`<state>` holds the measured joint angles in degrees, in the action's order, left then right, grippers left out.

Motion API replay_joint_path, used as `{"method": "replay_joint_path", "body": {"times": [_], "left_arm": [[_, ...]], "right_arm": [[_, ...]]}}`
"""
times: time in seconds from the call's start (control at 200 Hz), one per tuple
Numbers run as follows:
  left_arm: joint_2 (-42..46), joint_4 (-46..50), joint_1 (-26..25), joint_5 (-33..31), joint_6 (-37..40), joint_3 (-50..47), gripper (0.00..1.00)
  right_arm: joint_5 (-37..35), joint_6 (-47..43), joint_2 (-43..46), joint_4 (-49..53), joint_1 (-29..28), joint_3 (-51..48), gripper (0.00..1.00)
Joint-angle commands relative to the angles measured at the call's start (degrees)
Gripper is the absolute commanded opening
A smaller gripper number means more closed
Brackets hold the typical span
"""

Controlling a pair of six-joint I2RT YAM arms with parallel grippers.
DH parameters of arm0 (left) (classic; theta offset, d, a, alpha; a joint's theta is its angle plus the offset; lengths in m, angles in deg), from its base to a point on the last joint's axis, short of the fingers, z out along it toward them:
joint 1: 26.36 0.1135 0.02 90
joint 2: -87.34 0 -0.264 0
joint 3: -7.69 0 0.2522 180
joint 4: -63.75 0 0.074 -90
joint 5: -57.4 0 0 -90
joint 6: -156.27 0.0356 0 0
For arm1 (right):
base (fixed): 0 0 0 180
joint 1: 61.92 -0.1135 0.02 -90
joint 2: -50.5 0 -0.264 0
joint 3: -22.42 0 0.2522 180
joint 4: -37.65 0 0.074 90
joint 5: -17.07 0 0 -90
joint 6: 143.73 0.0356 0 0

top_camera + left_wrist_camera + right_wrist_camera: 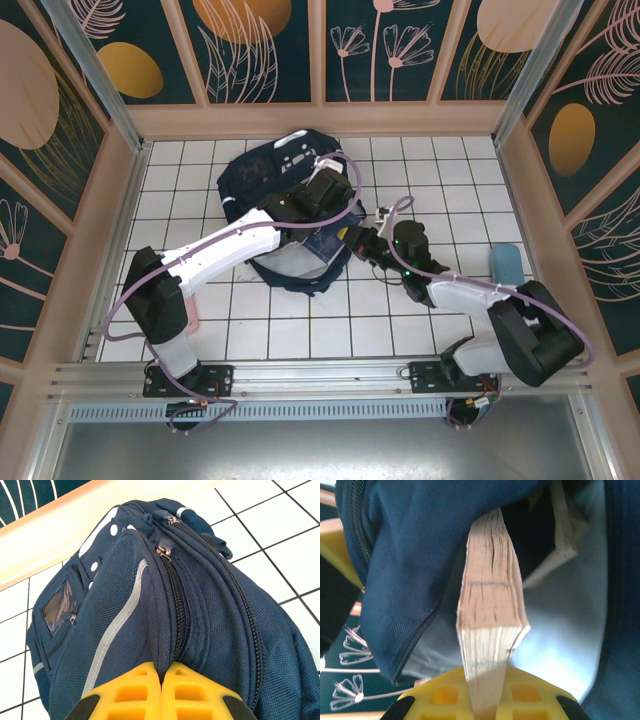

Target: Pack the student bag

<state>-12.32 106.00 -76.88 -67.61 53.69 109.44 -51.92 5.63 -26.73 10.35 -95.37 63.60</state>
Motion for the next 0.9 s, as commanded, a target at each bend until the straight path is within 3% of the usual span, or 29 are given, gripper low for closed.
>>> {"method": "replay_joint_path", "body": {"times": [0.0, 0.36, 0.505, 0.616, 0.746, 0.846, 0.896], "left_arm": [[3.5, -6.6, 0.0, -1.7, 0.5, 3.9, 0.00], [5.1, -7.0, 0.0, -2.6, -0.5, 4.2, 0.00], [5.3, -7.0, 0.1, -2.5, -0.3, 4.7, 0.00], [5.1, -6.8, 0.0, -2.5, -0.1, 5.0, 0.00], [4.6, -6.6, 0.1, -2.8, -0.1, 5.3, 0.00], [4.0, -6.8, 0.2, -3.1, -0.2, 5.5, 0.00], [3.7, -7.1, 0.2, -3.1, -0.2, 5.8, 0.00]], "right_arm": [[-12.4, 1.1, -3.9, -8.8, -2.0, 4.8, 0.02], [-33.5, 8.4, -23.8, -12.0, -9.3, 17.6, 0.02], [-37.2, 11.4, -30.7, -13.1, -10.2, 22.7, 0.04], [-35.7, 14.2, -37.0, -15.3, -9.9, 27.1, 0.08], [-26.0, 13.8, -41.1, -15.6, -8.7, 31.8, 0.23], [-24.9, 16.1, -38.6, -15.1, -8.1, 27.2, 0.50], [-23.1, 17.2, -36.7, -14.8, -7.3, 24.6, 0.57]]}}
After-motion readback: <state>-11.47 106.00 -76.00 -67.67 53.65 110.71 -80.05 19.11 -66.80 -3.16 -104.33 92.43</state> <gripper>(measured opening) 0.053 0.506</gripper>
